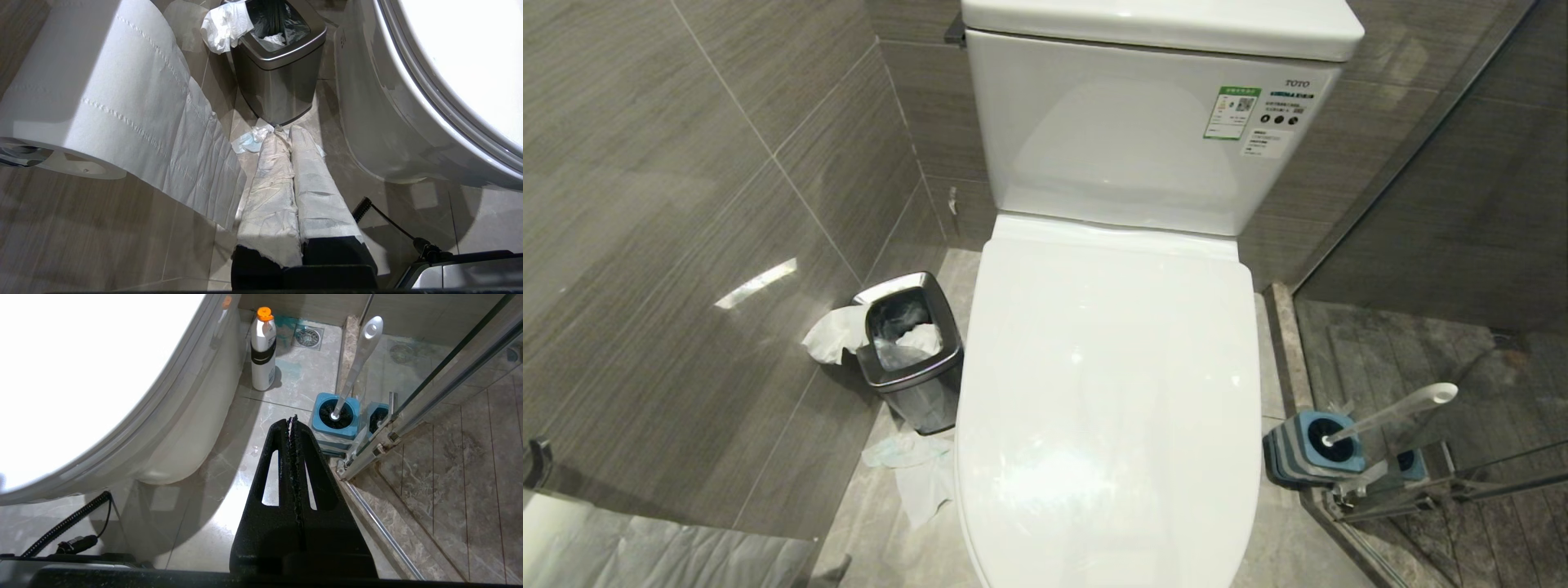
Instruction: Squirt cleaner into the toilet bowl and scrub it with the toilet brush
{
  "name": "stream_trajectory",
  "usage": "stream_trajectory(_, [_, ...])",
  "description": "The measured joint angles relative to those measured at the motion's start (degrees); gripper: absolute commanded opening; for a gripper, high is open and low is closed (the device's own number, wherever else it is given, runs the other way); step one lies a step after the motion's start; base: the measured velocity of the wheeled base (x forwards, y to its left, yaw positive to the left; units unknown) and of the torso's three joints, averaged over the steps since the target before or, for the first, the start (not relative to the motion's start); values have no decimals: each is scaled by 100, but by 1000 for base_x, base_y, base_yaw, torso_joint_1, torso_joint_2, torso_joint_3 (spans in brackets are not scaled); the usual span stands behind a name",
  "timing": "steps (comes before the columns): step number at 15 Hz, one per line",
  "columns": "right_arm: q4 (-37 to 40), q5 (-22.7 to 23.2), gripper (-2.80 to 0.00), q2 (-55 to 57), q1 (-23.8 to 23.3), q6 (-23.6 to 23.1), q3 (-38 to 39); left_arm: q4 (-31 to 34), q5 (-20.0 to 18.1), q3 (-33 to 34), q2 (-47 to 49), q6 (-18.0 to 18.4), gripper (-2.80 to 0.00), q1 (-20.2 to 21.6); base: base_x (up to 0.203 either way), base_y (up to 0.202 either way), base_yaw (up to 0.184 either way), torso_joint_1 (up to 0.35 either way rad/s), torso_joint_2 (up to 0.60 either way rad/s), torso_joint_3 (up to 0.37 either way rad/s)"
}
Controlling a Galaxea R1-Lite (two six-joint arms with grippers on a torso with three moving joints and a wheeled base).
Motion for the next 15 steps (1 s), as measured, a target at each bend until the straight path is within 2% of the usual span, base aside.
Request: stream_trajectory(15, [-2,2,-280,0,1,5,0,0,2,0,-2,-2,-280,0,0,0,0,0,0,0])
